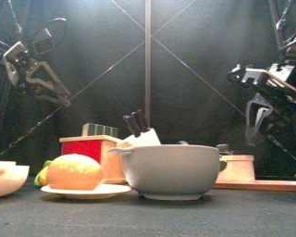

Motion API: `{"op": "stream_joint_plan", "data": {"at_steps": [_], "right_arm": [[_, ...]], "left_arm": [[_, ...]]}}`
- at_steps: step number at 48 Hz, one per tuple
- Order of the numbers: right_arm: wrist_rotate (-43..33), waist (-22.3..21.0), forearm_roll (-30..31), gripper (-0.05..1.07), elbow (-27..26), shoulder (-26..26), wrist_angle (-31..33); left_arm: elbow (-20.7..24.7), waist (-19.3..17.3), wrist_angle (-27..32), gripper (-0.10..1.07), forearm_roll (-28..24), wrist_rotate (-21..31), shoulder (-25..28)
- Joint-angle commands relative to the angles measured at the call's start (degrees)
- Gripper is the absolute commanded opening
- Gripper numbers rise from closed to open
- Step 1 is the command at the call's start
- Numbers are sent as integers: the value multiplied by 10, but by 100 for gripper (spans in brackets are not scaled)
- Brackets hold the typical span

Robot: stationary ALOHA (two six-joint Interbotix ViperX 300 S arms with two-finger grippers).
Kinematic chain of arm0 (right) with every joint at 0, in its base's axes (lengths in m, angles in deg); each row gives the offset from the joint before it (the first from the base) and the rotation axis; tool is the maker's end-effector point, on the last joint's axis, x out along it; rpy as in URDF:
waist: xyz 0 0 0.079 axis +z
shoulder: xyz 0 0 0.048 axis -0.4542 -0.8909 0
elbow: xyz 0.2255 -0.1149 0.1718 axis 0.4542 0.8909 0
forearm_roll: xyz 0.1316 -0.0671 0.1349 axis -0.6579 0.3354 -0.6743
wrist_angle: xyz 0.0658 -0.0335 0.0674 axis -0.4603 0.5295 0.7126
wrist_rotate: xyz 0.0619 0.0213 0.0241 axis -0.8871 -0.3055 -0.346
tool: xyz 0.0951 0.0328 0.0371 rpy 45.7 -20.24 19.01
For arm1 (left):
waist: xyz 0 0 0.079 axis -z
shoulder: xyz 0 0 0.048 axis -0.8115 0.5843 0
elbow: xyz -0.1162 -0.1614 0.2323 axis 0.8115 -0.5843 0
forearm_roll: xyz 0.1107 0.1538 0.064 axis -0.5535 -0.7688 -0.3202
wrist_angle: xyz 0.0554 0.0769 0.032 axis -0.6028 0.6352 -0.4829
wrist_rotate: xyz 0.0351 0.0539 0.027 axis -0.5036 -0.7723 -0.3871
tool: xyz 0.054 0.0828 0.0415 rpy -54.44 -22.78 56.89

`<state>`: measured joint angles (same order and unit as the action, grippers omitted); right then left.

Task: Grab iron

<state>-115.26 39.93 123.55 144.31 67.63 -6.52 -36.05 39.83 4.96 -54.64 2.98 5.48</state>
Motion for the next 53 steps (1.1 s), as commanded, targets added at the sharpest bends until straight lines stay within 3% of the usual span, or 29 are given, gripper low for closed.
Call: {"op": "stream_joint_plan", "data": {"at_steps": [1, 19, 26, 36, 53], "right_arm": [[-1, 9, 10, 54, -22, 1, -7], [3, 4, 125, 56, -103, -83, -105], [4, -11, 149, 58, -140, -120, -103], [5, -26, 175, 70, -177, -153, -81], [4, -54, 201, 88, -203, -203, -49]], "left_arm": [[8, -2, -1, 87, 0, 1, 2], [8, -2, -1, 87, 0, 1, 2], [8, -2, -1, 87, 0, 1, 2], [8, -2, -1, 87, 0, 1, 1], [8, -2, -1, 87, 0, 1, 2]]}}
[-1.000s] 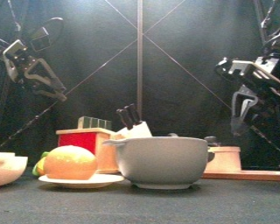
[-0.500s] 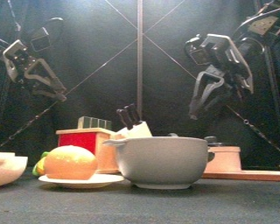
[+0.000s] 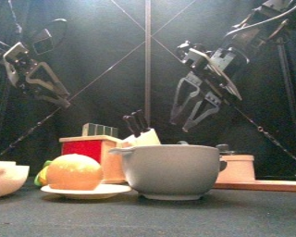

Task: Grab iron

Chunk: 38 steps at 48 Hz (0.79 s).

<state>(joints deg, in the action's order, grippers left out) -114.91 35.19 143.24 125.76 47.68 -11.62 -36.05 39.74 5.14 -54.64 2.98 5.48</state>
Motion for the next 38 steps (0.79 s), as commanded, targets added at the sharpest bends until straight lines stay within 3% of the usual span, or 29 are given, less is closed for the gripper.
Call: {"op": "stream_joint_plan", "data": {"at_steps": [1, 25, 38], "right_arm": [[1, -7, 4, 88, -19, -7, 2], [2, -23, 4, 86, -53, -91, 4], [2, -30, 4, 71, -62, -99, 4]], "left_arm": [[8, -1, -3, 87, 0, 1, 1], [8, 0, -3, 87, 0, 1, 2], [7, -1, -3, 87, 0, 1, 1]]}}
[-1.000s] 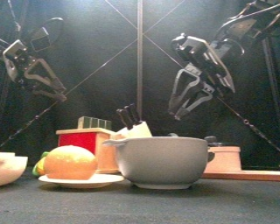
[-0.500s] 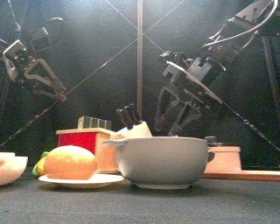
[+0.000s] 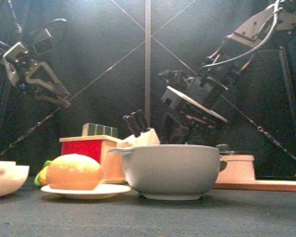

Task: Grab iron

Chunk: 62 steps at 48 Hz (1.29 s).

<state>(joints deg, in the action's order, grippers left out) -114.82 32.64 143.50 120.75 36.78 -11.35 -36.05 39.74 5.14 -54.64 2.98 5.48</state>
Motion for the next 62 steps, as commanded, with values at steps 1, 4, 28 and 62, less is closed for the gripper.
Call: {"op": "stream_joint_plan", "data": {"at_steps": [1, 4, 28, 62], "right_arm": [[1, -4, 1, 70, -12, 9, 1], [1, -5, 1, 66, -11, 9, -1], [34, -1, 4, 47, -14, 47, 3], [87, 0, -30, 47, -27, 53, 3]], "left_arm": [[7, -1, -3, 87, 0, 1, 1], [7, -1, -3, 87, 0, 1, 2], [7, -1, -3, 87, 0, 1, 1], [8, -1, -3, 87, 0, 1, 1]]}}
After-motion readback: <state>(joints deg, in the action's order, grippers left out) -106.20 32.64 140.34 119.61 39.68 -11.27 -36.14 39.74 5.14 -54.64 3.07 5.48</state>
